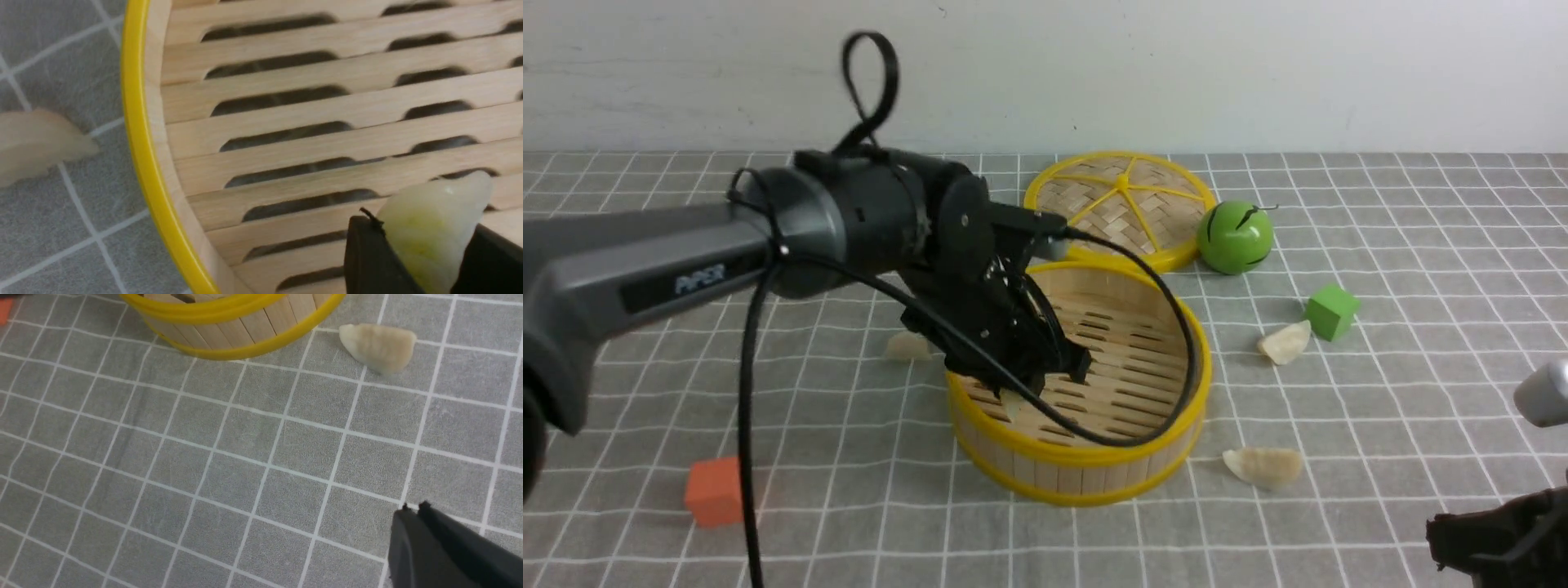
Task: Put the dumplings into the steamer on the table with the grey tablecloth.
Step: 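Place the dumpling into the bamboo steamer basket with the left gripper, then reach for and grasp a dumpling on the table with the left gripper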
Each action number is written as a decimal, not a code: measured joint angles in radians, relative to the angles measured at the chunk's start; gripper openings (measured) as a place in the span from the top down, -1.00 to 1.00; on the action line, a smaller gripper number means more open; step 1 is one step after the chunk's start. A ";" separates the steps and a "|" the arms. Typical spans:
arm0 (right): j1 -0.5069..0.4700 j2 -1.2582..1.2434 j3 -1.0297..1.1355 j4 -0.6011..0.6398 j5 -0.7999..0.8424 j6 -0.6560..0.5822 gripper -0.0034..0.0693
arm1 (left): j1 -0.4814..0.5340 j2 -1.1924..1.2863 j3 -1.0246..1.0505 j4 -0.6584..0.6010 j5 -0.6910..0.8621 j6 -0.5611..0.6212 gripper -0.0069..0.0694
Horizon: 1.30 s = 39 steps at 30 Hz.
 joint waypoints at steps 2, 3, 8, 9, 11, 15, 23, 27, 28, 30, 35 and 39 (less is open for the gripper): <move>0.000 0.000 0.000 0.001 0.000 0.000 0.86 | -0.003 0.013 -0.009 0.027 -0.001 -0.063 0.15; 0.000 0.000 0.000 0.001 0.000 0.000 0.86 | -0.004 0.016 -0.013 0.036 -0.001 -0.093 0.04; 0.000 0.000 0.000 0.002 0.001 0.000 0.85 | -0.004 -0.008 -0.065 0.046 0.044 -0.153 -0.46; 0.000 0.000 0.000 0.002 0.001 -0.001 0.85 | -0.004 -0.021 -0.086 0.063 0.072 -0.157 -0.54; 0.000 0.000 0.000 0.003 0.001 -0.002 0.85 | -0.004 -0.045 -0.129 0.089 0.106 -0.165 -0.60; 0.000 0.000 0.000 0.004 0.001 -0.002 0.84 | 0.018 -0.080 -0.188 0.194 0.145 -0.230 -0.62; 0.000 0.000 0.000 0.025 0.001 -0.003 0.82 | 0.232 0.033 -0.198 0.141 0.156 -0.332 -0.46; 0.000 0.000 0.000 0.028 0.001 -0.003 0.82 | 0.253 0.101 -0.198 0.071 0.122 -0.292 -0.45; 0.000 0.000 0.000 0.029 0.001 -0.003 0.82 | 0.253 0.113 -0.198 0.066 0.104 -0.289 -0.45; 0.000 0.000 0.000 0.029 0.000 -0.003 0.82 | 0.253 0.130 -0.198 0.062 0.075 -0.286 -0.45; 0.000 0.000 0.000 0.029 0.000 -0.003 0.80 | 0.253 0.158 -0.198 0.064 0.032 -0.265 -0.45; 0.000 0.000 0.000 0.029 0.000 -0.003 0.79 | 0.253 0.186 -0.198 0.075 0.041 -0.264 -0.42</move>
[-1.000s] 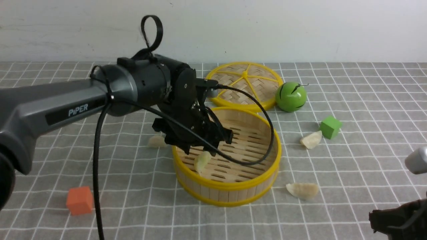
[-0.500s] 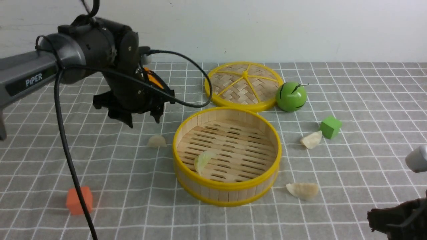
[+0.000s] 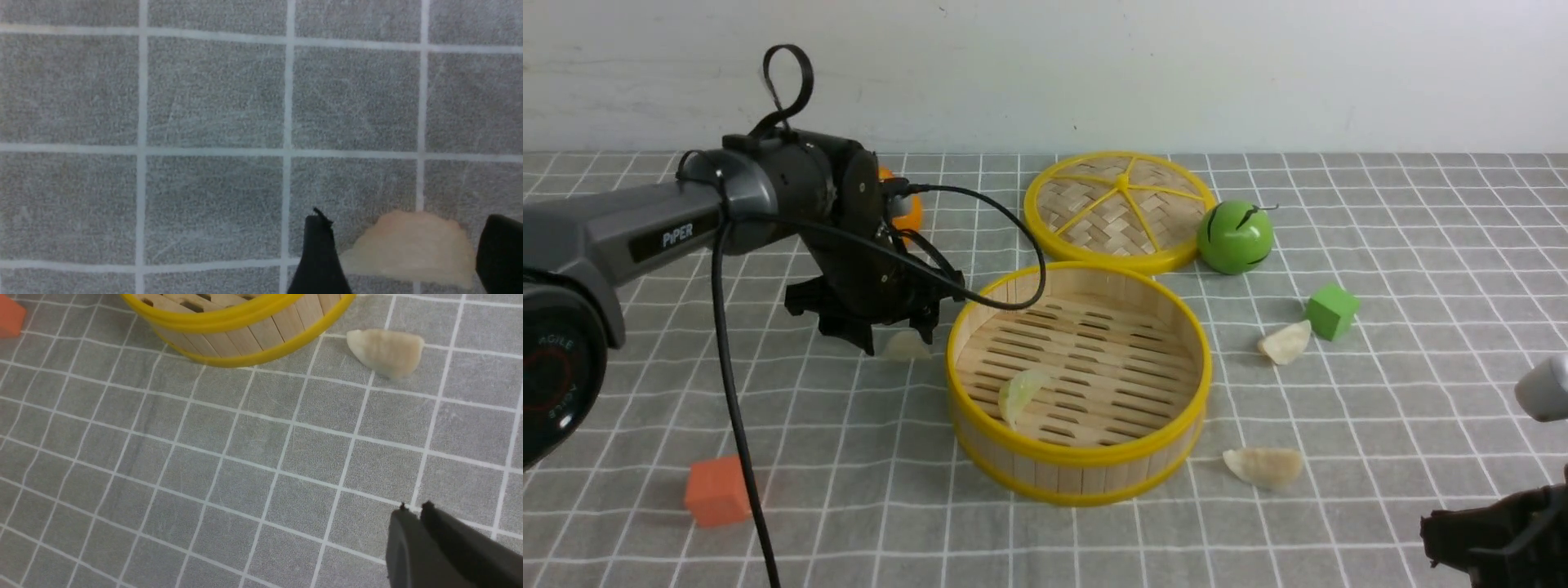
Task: Put the dumplings into the steamer on the table with the grey tablecloth.
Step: 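Reach for and grasp a dumpling on the table with the left gripper, then place the dumpling in the bamboo steamer basket with the right gripper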
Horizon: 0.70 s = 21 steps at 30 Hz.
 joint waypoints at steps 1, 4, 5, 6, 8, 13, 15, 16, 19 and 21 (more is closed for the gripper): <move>0.000 0.000 0.000 0.000 0.000 0.000 0.79 | 0.000 0.009 0.000 0.000 0.011 0.000 -0.39; 0.000 0.000 0.000 0.000 0.000 0.000 0.79 | 0.000 0.012 -0.002 0.007 0.019 0.003 -0.20; 0.000 0.000 0.000 0.000 0.000 0.000 0.79 | 0.000 0.012 -0.002 0.009 0.022 0.004 -0.14; 0.000 0.000 0.000 0.000 0.000 0.000 0.79 | 0.000 0.012 -0.002 0.009 0.023 0.004 -0.12; 0.000 0.000 0.000 0.001 0.000 0.000 0.79 | 0.000 0.012 -0.002 0.010 0.023 0.004 -0.12; 0.000 0.000 0.000 0.001 0.001 0.000 0.79 | 0.000 0.007 -0.002 0.016 0.030 0.004 -0.12; 0.000 0.000 0.000 0.002 0.001 0.000 0.79 | 0.000 -0.004 -0.002 0.020 0.038 0.004 -0.12; 0.000 0.000 0.000 0.003 0.001 0.000 0.79 | -0.001 -0.010 -0.002 0.021 0.038 0.004 -0.12; 0.000 0.000 0.000 0.005 0.001 0.000 0.78 | -0.001 -0.031 -0.002 0.024 0.040 0.005 -0.12; 0.000 0.000 0.000 0.005 0.001 0.000 0.77 | -0.001 -0.048 -0.002 0.024 0.044 0.016 -0.12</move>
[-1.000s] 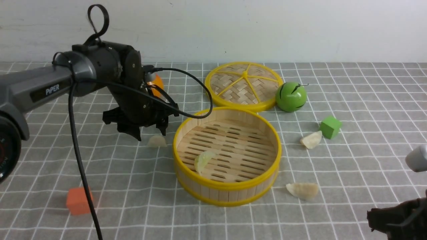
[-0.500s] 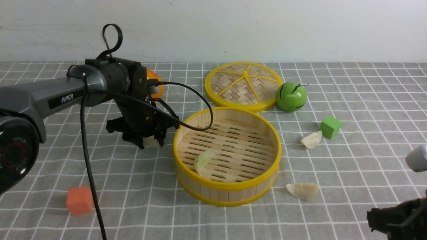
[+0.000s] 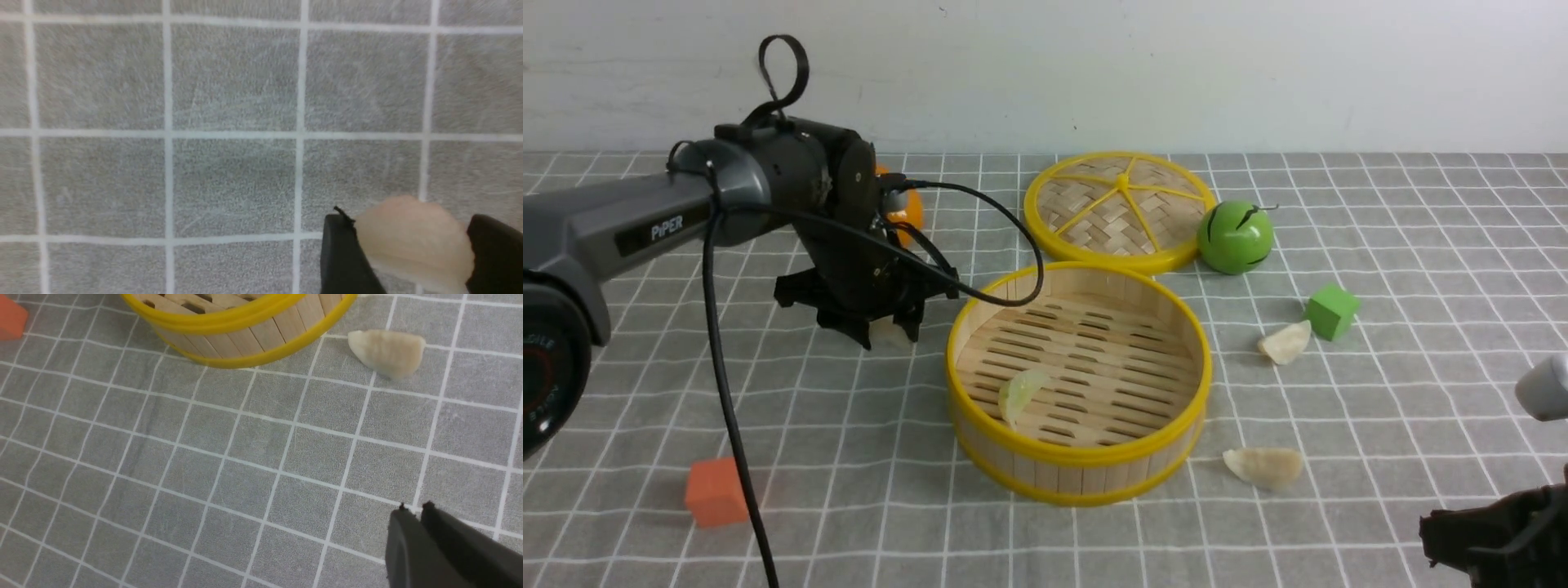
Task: Put the dumplings into the steamer on the table with the grey tablecloth.
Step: 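Place the dumpling in the bamboo steamer basket with the right gripper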
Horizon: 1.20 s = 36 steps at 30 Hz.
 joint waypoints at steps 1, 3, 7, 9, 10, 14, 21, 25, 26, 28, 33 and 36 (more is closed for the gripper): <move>0.000 0.000 0.000 0.000 0.000 0.000 0.77 | 0.000 -0.009 0.000 0.000 0.003 0.005 -0.12; 0.000 0.000 0.000 0.000 0.000 0.000 0.76 | 0.000 -0.025 0.000 0.000 0.014 0.016 -0.12; 0.000 0.000 0.000 0.003 0.000 0.000 0.76 | -0.002 -0.055 0.000 -0.030 0.033 0.043 -0.12; 0.000 0.000 0.000 0.004 -0.001 0.000 0.75 | -0.020 -0.098 0.000 -0.065 0.035 0.078 -0.12; 0.000 0.000 0.000 0.004 -0.001 0.000 0.75 | -0.027 -0.105 -0.002 -0.072 0.035 0.085 -0.12; 0.000 0.000 0.000 0.007 -0.002 0.000 0.73 | -0.115 -0.153 -0.036 -0.140 0.031 0.141 -0.12; 0.000 0.000 0.000 0.007 -0.001 0.000 0.72 | -0.228 -0.076 -0.048 -0.132 -0.069 0.154 -0.12; 0.000 0.000 0.000 0.007 -0.001 0.000 0.71 | -0.228 0.013 -0.047 -0.102 -0.140 0.087 -0.12; 0.000 0.000 0.000 0.007 -0.001 0.000 0.71 | -0.227 0.024 -0.047 -0.100 -0.149 0.081 -0.12; 0.000 0.000 0.000 0.007 -0.001 0.000 0.71 | -0.227 0.030 -0.047 -0.099 -0.157 0.071 -0.12; 0.000 0.000 0.000 0.007 -0.001 0.000 0.70 | -0.227 0.030 -0.047 -0.100 -0.120 0.065 -0.24; 0.000 0.000 0.000 0.007 -0.001 0.000 0.68 | -0.227 0.029 -0.047 -0.093 -0.094 0.065 -0.47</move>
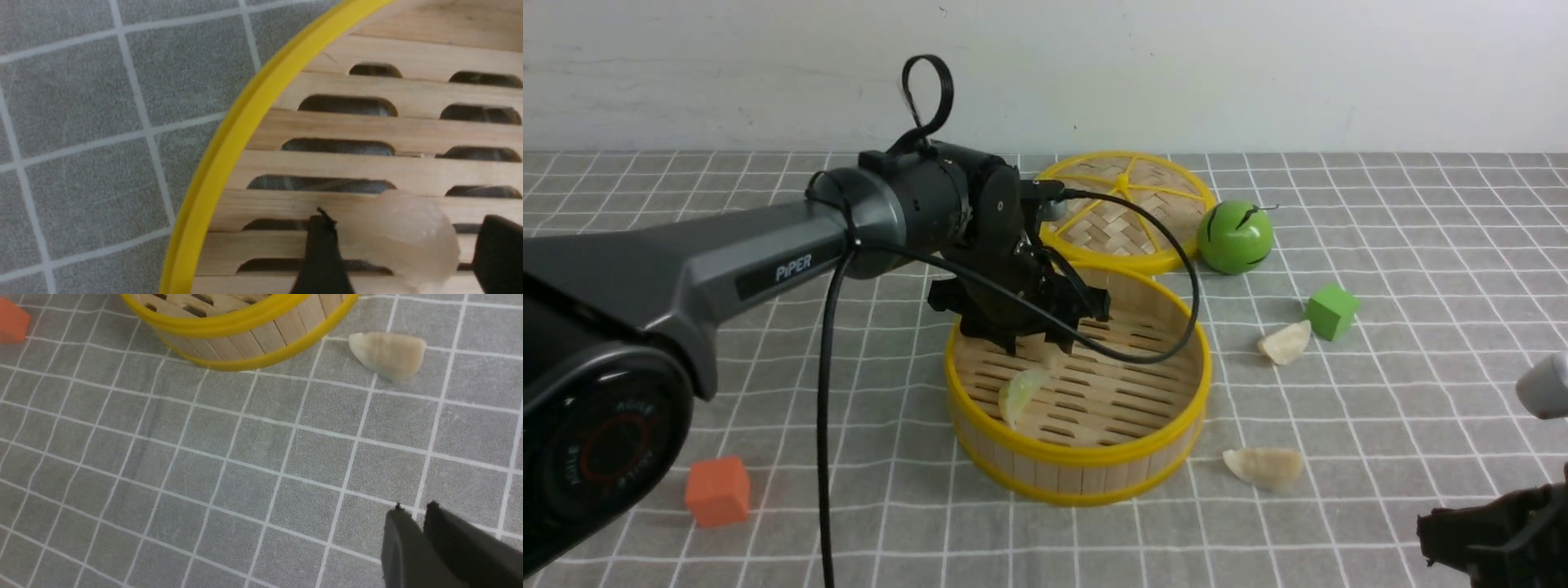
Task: Put the dumplings into the steamer on the table with the grey tablecloth.
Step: 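Place the dumpling in the bamboo steamer basket with the right gripper, then reach for and grasp a dumpling lying on the table beside the steamer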
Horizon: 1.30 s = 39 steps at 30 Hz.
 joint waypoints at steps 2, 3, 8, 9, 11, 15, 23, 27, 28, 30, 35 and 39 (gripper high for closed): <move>0.000 0.000 -0.001 0.000 0.002 0.000 0.64 | 0.001 -0.002 -0.006 0.002 0.016 -0.002 -0.57; 0.000 0.001 -0.007 0.000 0.010 0.000 0.59 | 0.001 -0.007 -0.014 0.002 0.033 -0.003 -0.61; 0.000 0.068 -0.095 0.000 0.133 0.000 0.21 | 0.001 -0.075 -0.090 0.003 0.164 -0.003 -0.59; 0.003 0.097 -0.122 0.000 0.159 0.000 0.13 | 0.001 -0.102 -0.112 0.006 0.194 -0.002 -0.56; 0.014 0.143 -0.162 -0.004 0.179 0.000 0.05 | 0.001 -0.148 -0.140 0.013 0.232 0.007 -0.49; 0.094 0.311 -0.263 -0.100 0.136 0.002 -0.06 | 0.001 -0.323 -0.180 0.031 0.357 0.059 -0.22; 0.173 0.656 -0.558 -0.364 0.048 0.095 -0.21 | 0.001 -0.674 -0.020 0.023 0.522 0.088 0.21; 0.192 0.810 -0.655 -0.454 0.046 0.097 -0.28 | 0.001 -0.874 0.219 0.009 0.455 0.092 0.23; 0.197 0.843 -0.671 -0.471 0.045 0.097 -0.28 | 0.001 -0.926 0.287 0.009 0.425 0.093 0.23; 0.210 0.901 -0.693 -0.498 0.039 0.096 -0.29 | 0.001 -1.023 0.425 0.019 0.367 0.092 0.23; 0.223 0.989 -0.707 -0.508 0.047 0.090 -0.21 | 0.001 -1.218 0.726 0.105 0.303 0.086 0.22; 0.223 0.993 -0.713 -0.510 0.115 0.087 0.17 | 0.001 -1.329 0.907 0.177 0.291 0.013 0.22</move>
